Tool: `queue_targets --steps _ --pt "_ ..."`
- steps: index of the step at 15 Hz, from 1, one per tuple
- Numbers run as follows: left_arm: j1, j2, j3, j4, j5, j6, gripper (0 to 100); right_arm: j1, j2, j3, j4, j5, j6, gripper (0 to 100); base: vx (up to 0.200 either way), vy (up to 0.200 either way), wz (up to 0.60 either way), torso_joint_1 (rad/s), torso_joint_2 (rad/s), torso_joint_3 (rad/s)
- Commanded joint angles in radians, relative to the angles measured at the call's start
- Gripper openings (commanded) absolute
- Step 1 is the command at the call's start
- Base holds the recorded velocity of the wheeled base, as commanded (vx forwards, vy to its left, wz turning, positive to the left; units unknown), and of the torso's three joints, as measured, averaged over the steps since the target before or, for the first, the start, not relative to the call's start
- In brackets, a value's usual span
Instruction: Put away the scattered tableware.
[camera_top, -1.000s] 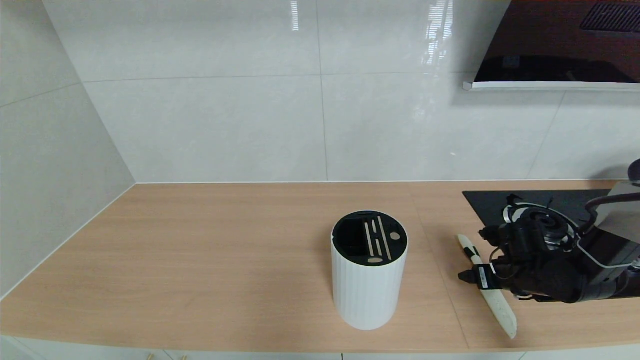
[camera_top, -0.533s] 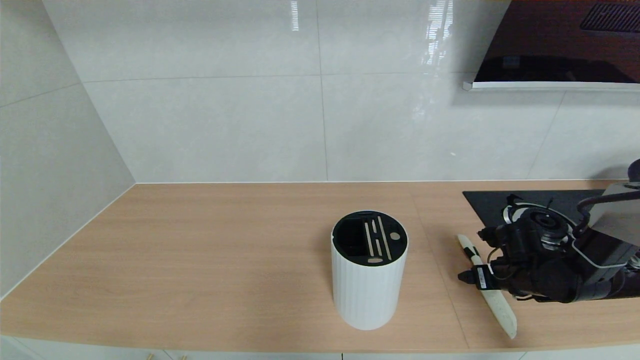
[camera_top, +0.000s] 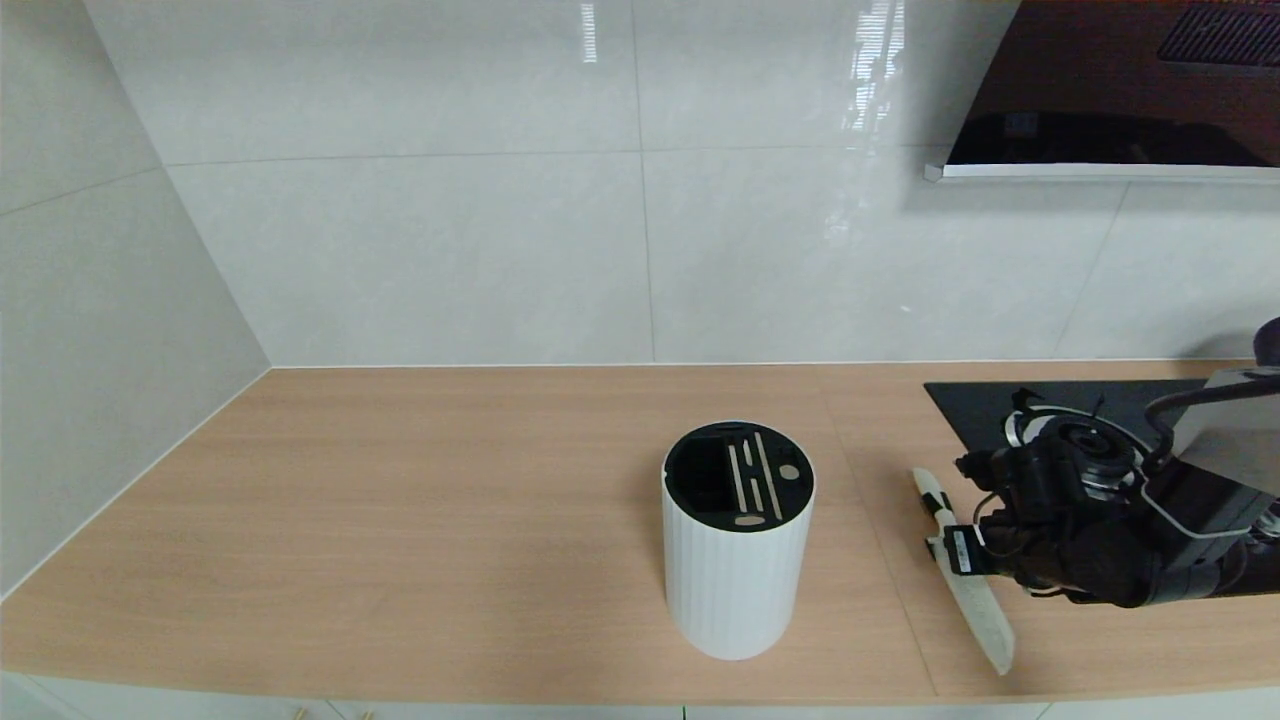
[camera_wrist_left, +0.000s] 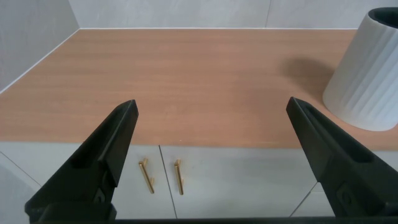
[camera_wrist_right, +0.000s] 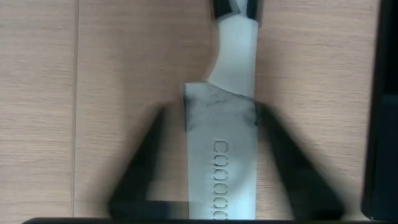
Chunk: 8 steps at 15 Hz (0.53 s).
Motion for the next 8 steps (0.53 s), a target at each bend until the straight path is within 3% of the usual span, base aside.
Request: queue_targets --steps 1,8 --pt "0.000 0.000 0.000 0.000 0.000 0.000 100 0.001 0.010 0.002 0.006 -0.010 0.000 0 0.000 0.000 0.00 0.000 0.00 0.000" --pt "0.000 0.000 0.000 0.000 0.000 0.000 100 0.002 -0.012 -0.001 -0.048 -0.049 0.004 0 0.000 0.000 0.00 0.000 0.00 0.000"
